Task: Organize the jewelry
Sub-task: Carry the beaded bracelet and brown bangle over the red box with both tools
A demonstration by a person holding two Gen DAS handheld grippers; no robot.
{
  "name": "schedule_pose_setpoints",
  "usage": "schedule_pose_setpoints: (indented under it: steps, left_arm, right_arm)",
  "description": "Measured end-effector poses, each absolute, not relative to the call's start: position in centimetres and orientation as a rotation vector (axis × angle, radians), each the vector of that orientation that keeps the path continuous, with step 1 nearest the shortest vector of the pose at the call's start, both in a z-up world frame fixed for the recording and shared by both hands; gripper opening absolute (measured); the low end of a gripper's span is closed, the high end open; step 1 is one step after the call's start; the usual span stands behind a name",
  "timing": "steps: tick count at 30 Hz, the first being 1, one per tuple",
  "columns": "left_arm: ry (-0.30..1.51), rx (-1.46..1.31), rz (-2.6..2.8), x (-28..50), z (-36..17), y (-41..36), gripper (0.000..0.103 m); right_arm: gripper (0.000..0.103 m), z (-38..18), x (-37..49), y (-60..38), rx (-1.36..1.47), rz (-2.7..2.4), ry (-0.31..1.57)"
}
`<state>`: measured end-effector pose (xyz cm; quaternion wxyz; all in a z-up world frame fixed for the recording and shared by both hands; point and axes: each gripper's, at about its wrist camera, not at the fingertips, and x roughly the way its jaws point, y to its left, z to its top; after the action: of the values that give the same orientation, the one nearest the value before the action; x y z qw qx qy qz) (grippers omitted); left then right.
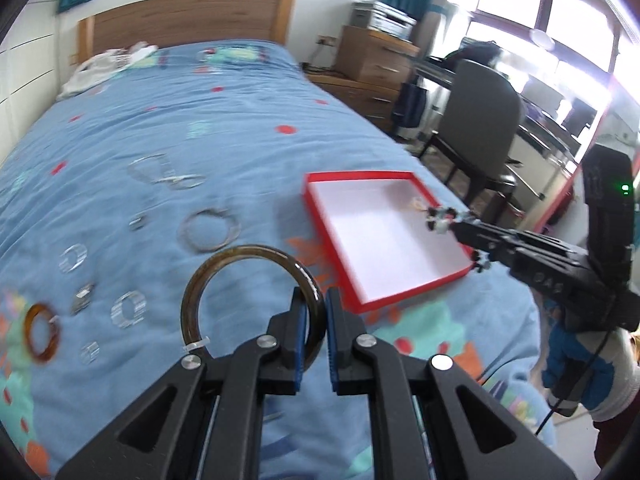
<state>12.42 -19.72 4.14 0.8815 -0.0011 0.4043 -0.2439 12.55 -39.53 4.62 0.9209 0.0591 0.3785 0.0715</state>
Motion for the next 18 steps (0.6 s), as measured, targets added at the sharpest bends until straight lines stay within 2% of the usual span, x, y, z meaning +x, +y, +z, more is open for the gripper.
schedule_pose_setpoints:
  steps: [10,18]
  left_arm:
    - [0.92,0.078,-0.616,17.8,0.3,-31.1,0.009]
    - [1.001,0.106,-0.587,19.6,-4.3,-33.7,0.009]
  right_arm:
    - [0.01,-0.3,16.9,-46.1,0.13,0.054,0.867]
    - [0.01,-3.8,17.8,-47.1,0.134,0.05,0.938]
